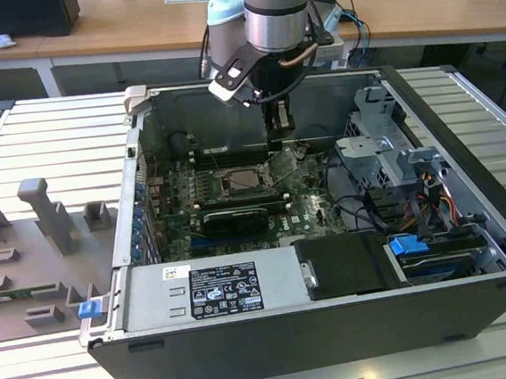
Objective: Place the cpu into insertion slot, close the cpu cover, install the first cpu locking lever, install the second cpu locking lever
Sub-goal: 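Close the cpu cover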
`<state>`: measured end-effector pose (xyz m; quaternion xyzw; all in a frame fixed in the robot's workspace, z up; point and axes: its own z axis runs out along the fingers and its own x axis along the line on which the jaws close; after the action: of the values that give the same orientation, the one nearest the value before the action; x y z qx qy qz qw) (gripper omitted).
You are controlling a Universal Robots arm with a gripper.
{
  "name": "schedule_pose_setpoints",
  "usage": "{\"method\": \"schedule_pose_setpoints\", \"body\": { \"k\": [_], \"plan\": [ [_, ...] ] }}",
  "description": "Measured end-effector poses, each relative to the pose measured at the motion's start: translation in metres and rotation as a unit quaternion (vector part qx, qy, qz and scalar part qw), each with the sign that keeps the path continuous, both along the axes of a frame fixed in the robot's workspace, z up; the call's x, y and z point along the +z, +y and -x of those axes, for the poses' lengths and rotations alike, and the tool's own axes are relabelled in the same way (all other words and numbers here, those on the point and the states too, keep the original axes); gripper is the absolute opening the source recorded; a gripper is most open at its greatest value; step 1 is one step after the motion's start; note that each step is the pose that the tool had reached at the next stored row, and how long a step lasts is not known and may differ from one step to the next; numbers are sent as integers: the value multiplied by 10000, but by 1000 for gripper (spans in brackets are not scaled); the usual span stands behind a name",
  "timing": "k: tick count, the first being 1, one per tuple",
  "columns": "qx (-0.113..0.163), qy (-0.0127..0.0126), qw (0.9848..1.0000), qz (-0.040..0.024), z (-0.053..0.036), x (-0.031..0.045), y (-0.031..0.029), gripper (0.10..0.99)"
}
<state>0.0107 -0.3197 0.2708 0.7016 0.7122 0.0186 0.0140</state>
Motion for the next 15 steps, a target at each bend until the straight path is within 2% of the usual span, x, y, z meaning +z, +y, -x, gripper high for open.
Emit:
{"method": "schedule_pose_setpoints", "body": {
  "k": [15],
  "plan": [
    [0,1,10000,0,-200,-83,0,106]
  ]
}}
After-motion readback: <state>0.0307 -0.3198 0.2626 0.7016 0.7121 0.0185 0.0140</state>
